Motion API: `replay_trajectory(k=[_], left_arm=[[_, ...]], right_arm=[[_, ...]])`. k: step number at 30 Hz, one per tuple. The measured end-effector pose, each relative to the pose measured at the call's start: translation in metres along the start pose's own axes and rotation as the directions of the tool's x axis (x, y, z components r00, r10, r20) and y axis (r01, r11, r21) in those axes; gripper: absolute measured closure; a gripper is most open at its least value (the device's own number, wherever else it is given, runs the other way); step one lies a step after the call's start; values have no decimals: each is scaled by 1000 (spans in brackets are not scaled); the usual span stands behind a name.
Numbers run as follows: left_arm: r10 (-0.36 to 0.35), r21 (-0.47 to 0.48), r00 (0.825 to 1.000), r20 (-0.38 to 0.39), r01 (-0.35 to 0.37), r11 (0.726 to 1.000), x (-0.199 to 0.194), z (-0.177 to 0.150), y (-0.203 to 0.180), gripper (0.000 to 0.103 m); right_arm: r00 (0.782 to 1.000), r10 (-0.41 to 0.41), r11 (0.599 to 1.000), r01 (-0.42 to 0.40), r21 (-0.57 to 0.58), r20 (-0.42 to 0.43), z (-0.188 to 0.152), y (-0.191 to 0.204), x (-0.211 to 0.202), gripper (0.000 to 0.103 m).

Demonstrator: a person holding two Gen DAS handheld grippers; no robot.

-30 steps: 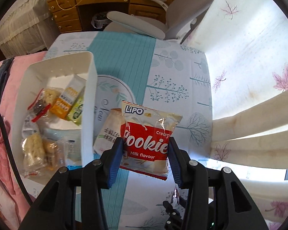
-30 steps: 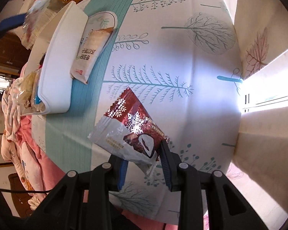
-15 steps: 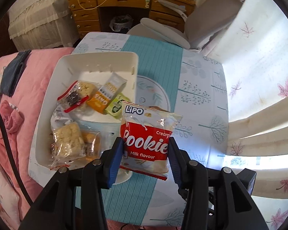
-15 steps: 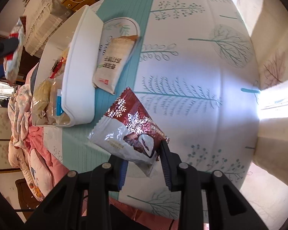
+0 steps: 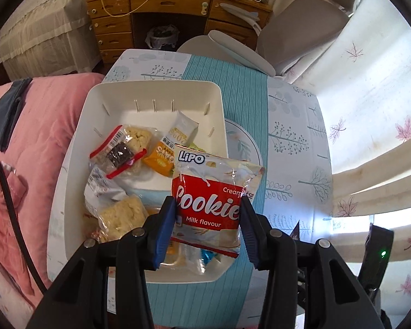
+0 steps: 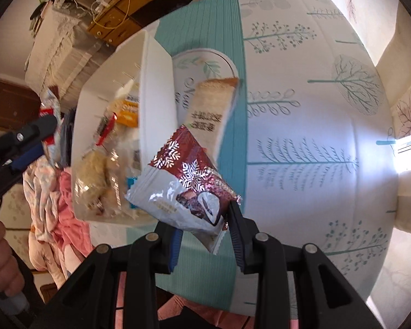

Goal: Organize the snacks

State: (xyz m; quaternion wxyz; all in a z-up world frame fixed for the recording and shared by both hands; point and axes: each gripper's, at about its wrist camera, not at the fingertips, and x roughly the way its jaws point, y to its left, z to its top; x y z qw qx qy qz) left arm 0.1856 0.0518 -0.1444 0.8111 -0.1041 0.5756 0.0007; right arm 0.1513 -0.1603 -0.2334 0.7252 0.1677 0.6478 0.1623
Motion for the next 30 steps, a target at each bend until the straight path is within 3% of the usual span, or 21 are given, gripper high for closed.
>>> replay_trajectory(k=[14,30], left_arm=[[-72,125,997,0,71,990,4,11,65,59],[-88,118,996,-34,91,989,18,2,120,57]], right_arm=[[977,98,991,-114,72,189,7,75,7,71],[977,132,991,-136,13,170,-6,130,30,71]])
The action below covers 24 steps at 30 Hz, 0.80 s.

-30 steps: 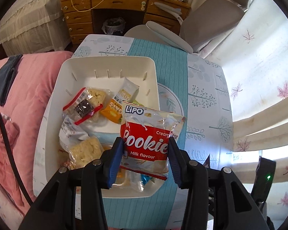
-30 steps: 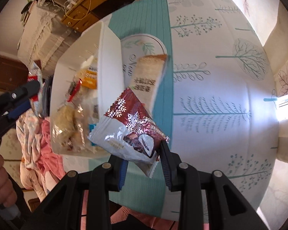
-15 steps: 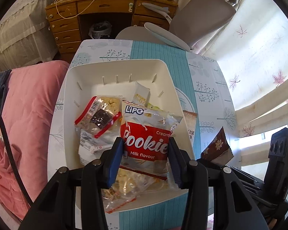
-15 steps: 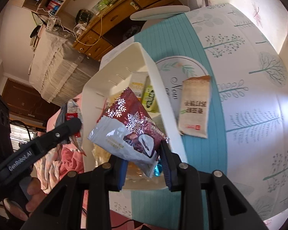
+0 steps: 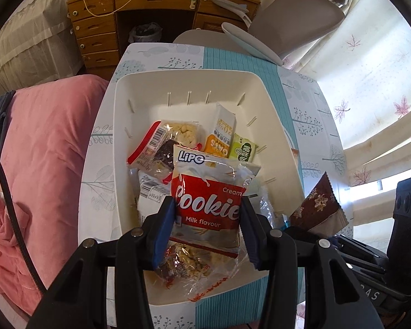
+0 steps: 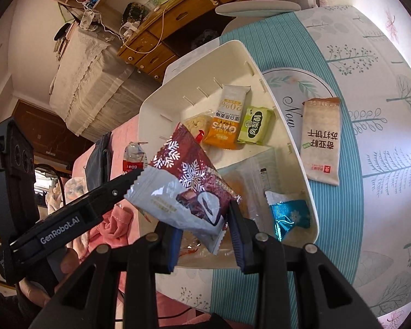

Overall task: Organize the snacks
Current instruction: 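Open both tools to drop the LIPO Cookies pack and chocolate wrapper into the tray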

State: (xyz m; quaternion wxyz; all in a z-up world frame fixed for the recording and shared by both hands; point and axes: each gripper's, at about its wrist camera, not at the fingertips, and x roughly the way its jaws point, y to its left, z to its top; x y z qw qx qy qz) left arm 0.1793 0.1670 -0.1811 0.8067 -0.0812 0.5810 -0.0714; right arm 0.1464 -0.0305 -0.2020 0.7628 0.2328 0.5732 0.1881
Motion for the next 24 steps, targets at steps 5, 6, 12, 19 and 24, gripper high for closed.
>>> replay_trajectory(k=[5,6,12,19,24], left_arm=[[-13,-29,1000,24,13,999,-2,0,6,29],[-18,-34,999,33,19,999,-3,-1,6,27],[-39,-32,998,49,41,999,-5,-5,-2,21],[-56,-8,997,49,57,998,-10,-15,-29,21],[-60,-14,996,65,61,998,-18,-24,-49,16]], right_arm=[[1000,-31,999,31,12,8,2,-5,-1,62],[999,-34,999,34,17,8,1,-7,-2,59],[999,-34,999,34,20,26,-4,-16,-11,54],[999,-31,999,30,36,30,-13,-33,-26,49],[999,-29,999,29,21,31,-15,-46,-39,43]])
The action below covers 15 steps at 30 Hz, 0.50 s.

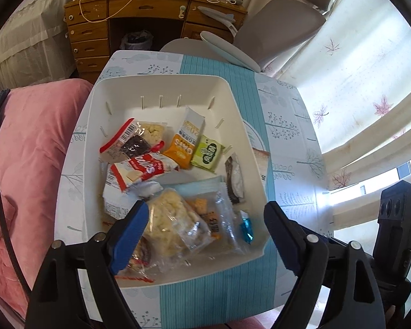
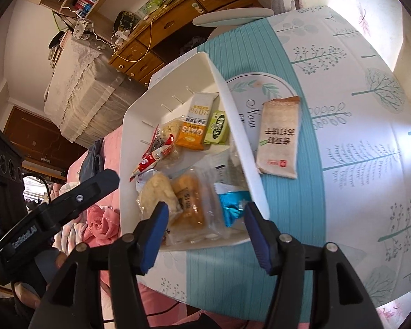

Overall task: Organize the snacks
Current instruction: 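Open both tools to drop the LIPO Cookies pack and chocolate wrapper into the tray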

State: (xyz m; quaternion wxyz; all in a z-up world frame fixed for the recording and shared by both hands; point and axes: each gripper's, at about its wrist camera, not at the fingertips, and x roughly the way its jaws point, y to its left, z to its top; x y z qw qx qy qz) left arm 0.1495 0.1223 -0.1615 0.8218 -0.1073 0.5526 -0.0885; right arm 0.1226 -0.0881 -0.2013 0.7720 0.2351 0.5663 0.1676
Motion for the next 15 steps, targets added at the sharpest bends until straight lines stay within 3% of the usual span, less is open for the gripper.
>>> replay_trajectory(k=[15], left_arm=[[81,-95,995,-59,-87,992,9,-33,-57,15]], right_arm=[[998,-58,986,55,-155,-18,26,-56,-35,35]])
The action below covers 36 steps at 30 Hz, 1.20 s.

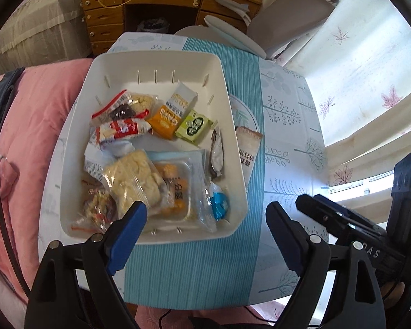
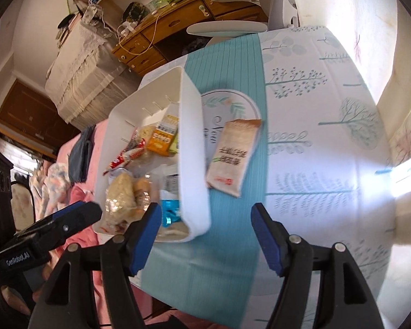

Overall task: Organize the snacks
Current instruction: 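Move the open right tool to the long beige biscuit pack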

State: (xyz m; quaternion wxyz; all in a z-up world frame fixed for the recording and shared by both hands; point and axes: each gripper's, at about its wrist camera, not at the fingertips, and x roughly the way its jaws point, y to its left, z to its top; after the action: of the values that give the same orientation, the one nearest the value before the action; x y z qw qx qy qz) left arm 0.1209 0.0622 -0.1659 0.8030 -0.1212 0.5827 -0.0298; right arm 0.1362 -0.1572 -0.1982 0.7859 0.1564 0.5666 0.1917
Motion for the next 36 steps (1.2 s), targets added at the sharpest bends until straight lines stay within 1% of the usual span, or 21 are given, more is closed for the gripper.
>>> replay_trajectory(k=[4,8,10,15,17,19,21,23,25,29,32,36], left_arm=[[21,-38,1000,-10,-21,999,1,-8,-14,15],[34,-64,999,-14,-35,997,4,-13,-27,15],[35,-78,999,-6,-36,996,5,-14,-31,15],[49,-100,999,21,-46,994,7,-16,-35,15],[54,-113,998,23,-51,992,10,-17,-35,15],[50,-127,998,25,-47,991,13,-17,-33,15],[51,-141,998,32,-46,989,14,-18,-32,15],[58,-153,998,40,-51,987,15,-18,-30,15],[61,-163,997,47,-53,985,15,-18,-28,15],[79,-181,995,57,-67,981,17,-17,-23,15],[91,-197,994,61,-77,977,18,-16,-18,15],[107,-209,992,70,-90,974,18,-15,-14,15]], right_arm=[[1000,-20,996,19,-86,-8,9,-11,-3,28],[999,-49,977,50,-207,11,17,-17,-3,27],[998,-55,960,61,-273,31,20,-21,-2,26],[992,-61,913,100,-395,108,28,-25,10,26],[990,-65,891,114,-439,125,32,-24,19,26],[989,-65,859,125,-496,135,35,-23,32,26],[991,-61,842,117,-527,122,39,-24,47,26],[993,-87,856,118,-503,84,45,-29,64,26],[996,-74,878,87,-470,45,51,-33,78,26],[997,-79,900,80,-428,20,58,-33,99,26],[997,-70,924,57,-377,-21,62,-34,115,26],[995,-90,930,70,-360,-39,65,-30,130,26]])
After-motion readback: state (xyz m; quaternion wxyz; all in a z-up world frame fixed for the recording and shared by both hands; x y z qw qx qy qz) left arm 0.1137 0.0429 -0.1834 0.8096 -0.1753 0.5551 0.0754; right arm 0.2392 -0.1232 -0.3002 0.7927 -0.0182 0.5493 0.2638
